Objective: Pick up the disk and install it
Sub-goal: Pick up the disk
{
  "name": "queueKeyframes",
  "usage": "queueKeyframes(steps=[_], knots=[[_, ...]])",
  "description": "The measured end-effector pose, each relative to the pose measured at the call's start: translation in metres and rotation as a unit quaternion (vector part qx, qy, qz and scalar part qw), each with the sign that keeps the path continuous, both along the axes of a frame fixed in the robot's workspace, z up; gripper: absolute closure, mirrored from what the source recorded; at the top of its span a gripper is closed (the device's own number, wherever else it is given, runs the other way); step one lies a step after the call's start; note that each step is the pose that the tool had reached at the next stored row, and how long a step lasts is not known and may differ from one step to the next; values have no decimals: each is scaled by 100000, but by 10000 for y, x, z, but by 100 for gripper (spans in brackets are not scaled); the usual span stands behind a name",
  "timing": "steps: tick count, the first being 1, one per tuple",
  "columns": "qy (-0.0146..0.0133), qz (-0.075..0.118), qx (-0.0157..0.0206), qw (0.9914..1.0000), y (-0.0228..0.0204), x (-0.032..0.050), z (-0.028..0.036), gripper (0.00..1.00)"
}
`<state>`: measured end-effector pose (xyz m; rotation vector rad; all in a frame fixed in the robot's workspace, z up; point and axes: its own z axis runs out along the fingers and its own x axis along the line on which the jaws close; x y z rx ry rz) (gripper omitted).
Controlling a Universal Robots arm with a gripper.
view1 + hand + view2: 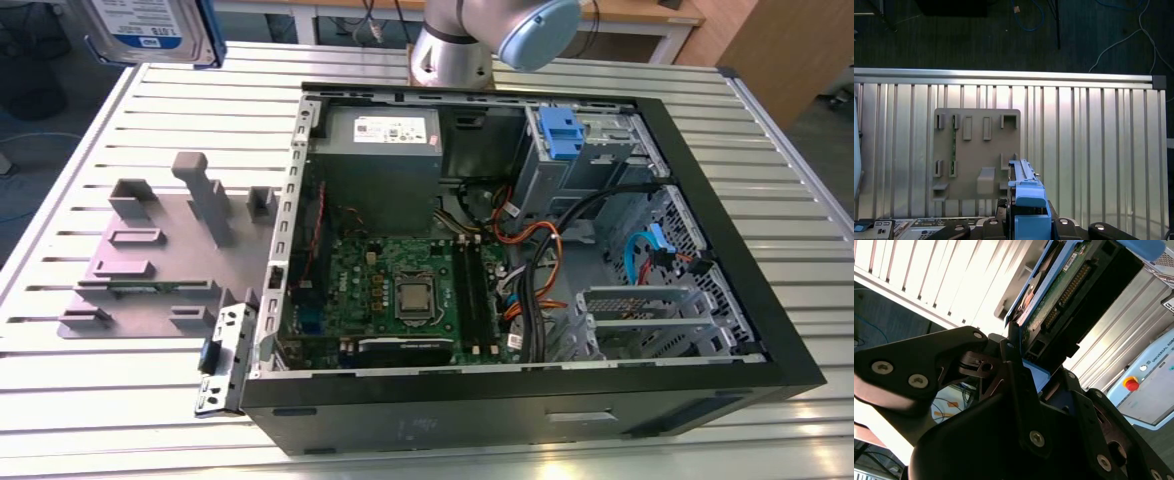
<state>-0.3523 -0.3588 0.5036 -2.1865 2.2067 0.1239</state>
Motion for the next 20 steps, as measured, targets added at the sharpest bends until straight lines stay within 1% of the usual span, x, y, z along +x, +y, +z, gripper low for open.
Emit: queueKeyframes(steps=[20], knots=[[1, 4, -3, 100000, 0, 44, 0, 63]])
